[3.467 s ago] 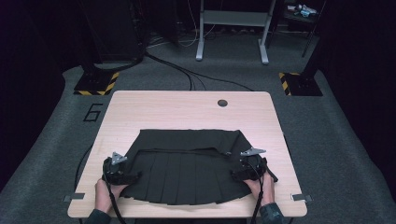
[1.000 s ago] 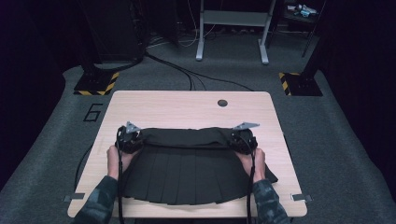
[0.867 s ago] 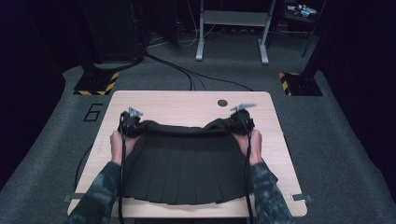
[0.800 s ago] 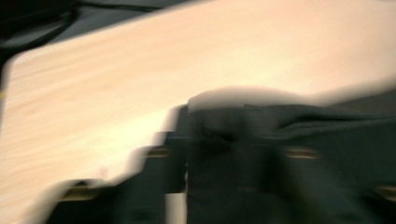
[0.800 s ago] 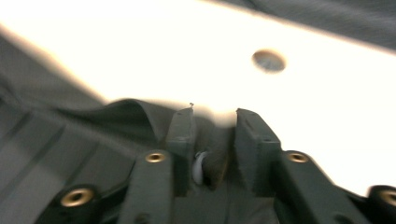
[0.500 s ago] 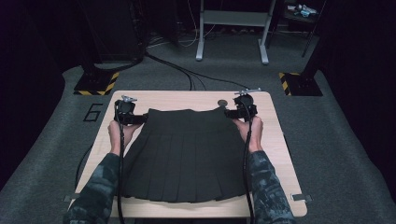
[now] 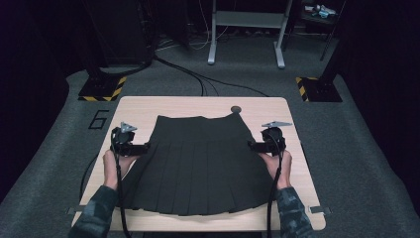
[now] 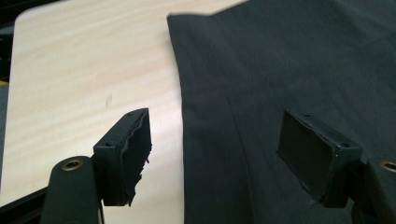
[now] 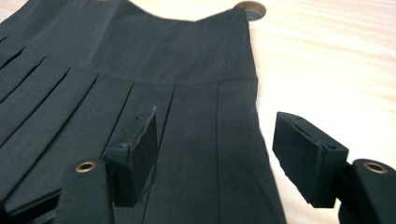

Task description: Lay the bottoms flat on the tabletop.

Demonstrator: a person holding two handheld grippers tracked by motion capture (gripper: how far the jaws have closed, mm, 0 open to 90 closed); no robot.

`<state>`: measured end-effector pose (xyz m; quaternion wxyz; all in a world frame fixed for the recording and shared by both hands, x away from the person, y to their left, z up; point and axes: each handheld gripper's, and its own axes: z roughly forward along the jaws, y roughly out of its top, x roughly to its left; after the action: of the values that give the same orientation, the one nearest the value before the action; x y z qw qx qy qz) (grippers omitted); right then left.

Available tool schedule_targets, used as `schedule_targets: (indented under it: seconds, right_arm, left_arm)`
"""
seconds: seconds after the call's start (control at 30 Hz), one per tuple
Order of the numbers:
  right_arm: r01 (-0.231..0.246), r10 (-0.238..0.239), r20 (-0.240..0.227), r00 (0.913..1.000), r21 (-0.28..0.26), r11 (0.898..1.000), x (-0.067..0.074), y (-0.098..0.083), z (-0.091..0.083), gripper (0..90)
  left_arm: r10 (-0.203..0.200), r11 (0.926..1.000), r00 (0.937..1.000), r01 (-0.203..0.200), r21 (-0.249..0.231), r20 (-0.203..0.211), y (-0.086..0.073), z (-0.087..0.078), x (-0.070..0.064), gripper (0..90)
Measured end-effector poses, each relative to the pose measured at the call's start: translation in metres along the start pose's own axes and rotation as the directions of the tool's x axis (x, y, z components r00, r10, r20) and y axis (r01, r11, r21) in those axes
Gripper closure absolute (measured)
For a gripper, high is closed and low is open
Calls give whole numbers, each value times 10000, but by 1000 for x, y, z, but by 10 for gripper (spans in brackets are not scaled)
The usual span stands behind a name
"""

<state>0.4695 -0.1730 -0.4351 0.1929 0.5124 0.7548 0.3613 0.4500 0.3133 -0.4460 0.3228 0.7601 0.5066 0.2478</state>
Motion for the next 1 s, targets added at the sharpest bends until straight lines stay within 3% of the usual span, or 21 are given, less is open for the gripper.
schedule_targets:
  seconds: [0.27,0.3,0.37,0.4,0.43,0.57,0.63,0.8,1.0]
  right_arm:
    - [76,-76,38,10000,91,9999,6,-38,-12,307]
    - [133,-133,51,9999,78,9999,6,-42,-12,307]
    - [54,-54,-15,10000,142,9999,7,-51,-13,310]
    - [85,-85,14,10000,203,9998,7,-55,-12,312]
    - [38,-37,-23,10000,218,9998,7,-60,-12,313]
    - [-9,8,14,10000,374,9993,6,-74,-12,323]
    - [-79,78,21,10000,479,9988,5,-79,-11,343]
    - [-86,92,-96,9999,583,9983,4,-88,-10,398]
    - [-54,56,-40,10000,542,9985,3,-92,-12,406]
  left_arm:
    - [-322,9987,9990,309,397,314,-53,-16,-3,298]
    - [-322,9987,9990,309,397,314,-53,-16,-3,300]
    - [-359,9979,9987,339,558,350,-72,-21,-5,302]
    - [-359,9979,9987,339,558,350,-72,-21,-5,302]
    - [-451,9971,9983,427,625,375,-85,-24,-7,305]
    - [-527,9952,9973,481,855,520,-106,-28,-14,359]
    - [-347,9956,9980,298,888,537,-112,-31,-19,434]
    - [-334,9961,9972,277,843,665,-122,-34,-26,633]
    - [157,9963,9963,-228,825,848,-119,-42,-40,662]
